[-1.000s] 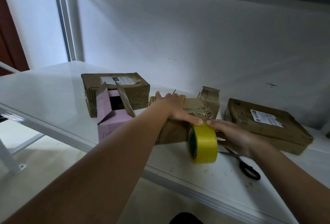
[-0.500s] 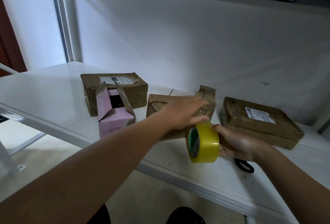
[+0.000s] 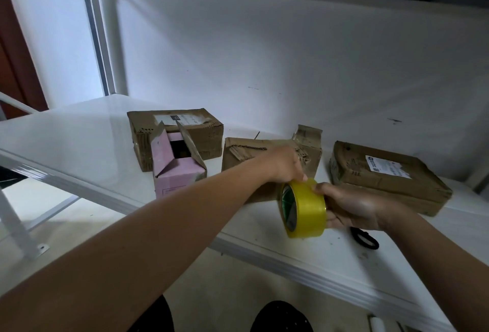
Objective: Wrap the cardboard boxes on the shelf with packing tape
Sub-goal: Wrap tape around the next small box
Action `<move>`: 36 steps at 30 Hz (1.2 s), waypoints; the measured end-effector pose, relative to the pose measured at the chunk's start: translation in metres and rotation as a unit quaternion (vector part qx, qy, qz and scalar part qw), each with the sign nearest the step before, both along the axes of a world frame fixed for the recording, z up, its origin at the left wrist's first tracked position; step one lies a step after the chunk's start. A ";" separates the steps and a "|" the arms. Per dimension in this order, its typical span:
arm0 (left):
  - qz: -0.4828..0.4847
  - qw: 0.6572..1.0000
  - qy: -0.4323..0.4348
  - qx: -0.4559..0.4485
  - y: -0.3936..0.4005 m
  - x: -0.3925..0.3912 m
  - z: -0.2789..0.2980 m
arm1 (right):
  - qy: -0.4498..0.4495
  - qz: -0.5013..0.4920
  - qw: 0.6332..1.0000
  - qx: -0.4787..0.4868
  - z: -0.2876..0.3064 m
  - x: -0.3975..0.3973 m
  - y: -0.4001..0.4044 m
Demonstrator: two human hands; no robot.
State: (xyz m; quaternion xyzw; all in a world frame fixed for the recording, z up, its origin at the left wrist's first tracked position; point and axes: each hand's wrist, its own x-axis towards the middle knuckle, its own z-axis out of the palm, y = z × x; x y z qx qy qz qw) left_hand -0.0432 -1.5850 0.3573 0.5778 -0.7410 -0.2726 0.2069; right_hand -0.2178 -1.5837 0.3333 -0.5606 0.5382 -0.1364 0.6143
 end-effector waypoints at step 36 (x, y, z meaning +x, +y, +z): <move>-0.012 0.916 -0.361 -0.174 -0.015 0.046 -0.004 | 0.057 -0.161 0.945 -0.280 -0.029 -0.020 -0.014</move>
